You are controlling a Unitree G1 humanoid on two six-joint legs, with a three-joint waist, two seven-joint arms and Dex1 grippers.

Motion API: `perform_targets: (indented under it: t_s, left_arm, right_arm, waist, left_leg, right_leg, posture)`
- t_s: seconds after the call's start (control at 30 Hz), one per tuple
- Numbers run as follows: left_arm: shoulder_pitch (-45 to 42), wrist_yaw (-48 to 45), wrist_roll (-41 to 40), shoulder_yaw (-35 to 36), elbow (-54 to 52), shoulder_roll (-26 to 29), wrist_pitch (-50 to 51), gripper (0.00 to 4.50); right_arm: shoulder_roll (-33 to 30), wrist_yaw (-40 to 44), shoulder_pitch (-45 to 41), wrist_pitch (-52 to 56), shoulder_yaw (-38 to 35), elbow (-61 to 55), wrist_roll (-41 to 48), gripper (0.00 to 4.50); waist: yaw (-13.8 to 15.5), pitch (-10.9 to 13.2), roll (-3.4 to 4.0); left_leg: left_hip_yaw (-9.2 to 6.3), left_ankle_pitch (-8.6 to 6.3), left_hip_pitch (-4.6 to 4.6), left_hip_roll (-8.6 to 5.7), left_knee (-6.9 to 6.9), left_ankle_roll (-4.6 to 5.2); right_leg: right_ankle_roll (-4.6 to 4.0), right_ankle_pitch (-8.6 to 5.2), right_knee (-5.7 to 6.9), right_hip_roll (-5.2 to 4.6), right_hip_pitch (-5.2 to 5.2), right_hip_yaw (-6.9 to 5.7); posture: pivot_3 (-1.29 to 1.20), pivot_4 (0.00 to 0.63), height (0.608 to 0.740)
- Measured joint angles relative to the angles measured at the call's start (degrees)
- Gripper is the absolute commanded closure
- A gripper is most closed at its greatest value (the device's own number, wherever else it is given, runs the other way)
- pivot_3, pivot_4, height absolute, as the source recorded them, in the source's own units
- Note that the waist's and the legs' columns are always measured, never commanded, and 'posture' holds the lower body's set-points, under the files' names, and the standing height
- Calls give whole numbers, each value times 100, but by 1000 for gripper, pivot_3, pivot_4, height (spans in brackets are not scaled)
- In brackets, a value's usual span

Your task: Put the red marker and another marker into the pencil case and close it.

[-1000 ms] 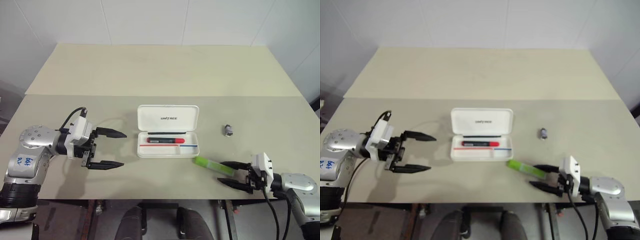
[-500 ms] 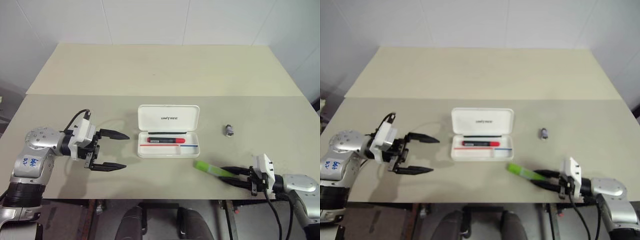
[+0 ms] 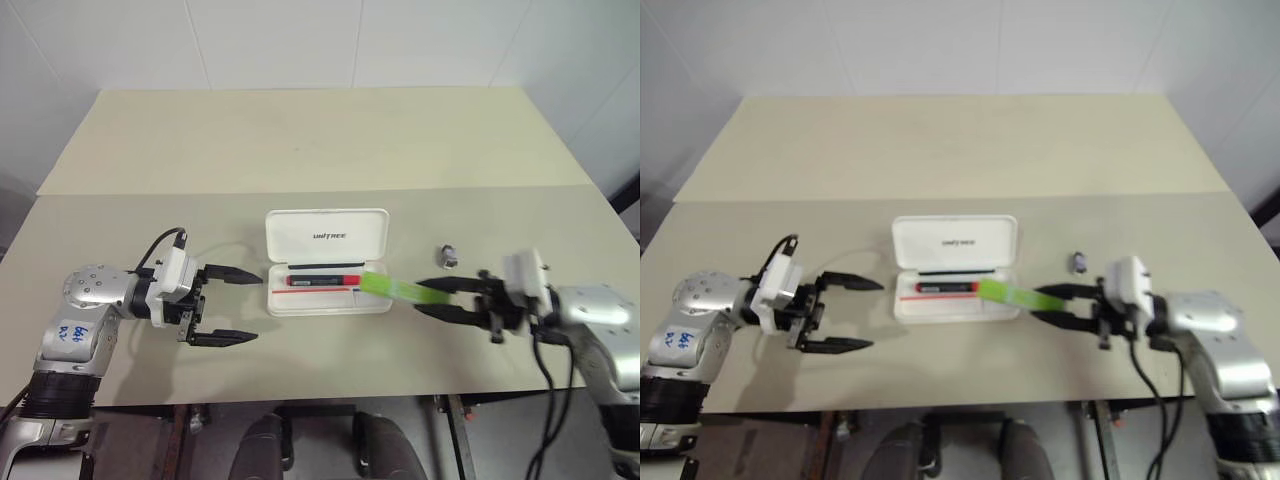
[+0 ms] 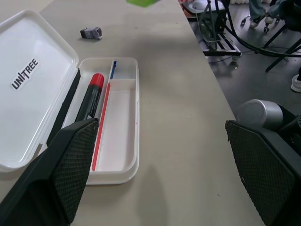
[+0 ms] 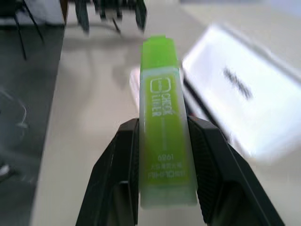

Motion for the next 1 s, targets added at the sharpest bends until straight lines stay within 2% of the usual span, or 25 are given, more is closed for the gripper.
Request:
perform_targets:
  t_s: [0.17,0.43,0.8,1.0]
  left_arm:
    - [19,144,4,-5,-1,-42,-31,0]
    - [181,308,3,39,-44,-37,-77,0]
    - [450,457,1,213,-146,49,-96,0]
    - [458,523,-1,213,-277,49,-95,0]
  right_arm:
    - [737,-371,-916,172,1017,254,-667,3382]
    - [1066,-312,-1498,240,1716,825,-1192,3382]
    - [1475,-154,-1910,-59,1978,2018,-1774,3382]
    - [1775,-89,-2120,-256,2058,2504,-2000,3382]
  waist:
    - [7,0,0]
    - [12,-2,-4]
    - [-33,-4,-6]
    - [-105,-5,-8]
  left_leg:
    - [3,0,-5,0,-3,0]
    - [40,-9,-4,5,-1,14]
    - [74,-9,-3,37,-1,2]
    - [92,-10,-4,48,0,-6]
  right_leg:
    - [-1,0,3,-3,-8,-7]
    - [31,19,17,-18,-23,-35]
    - [20,29,34,-1,-52,-35]
    - [41,43,63,-2,-79,-51]
  posture:
    - [0,150,740]
    - [0,150,740]
    - [0,150,740]
    - [0,150,740]
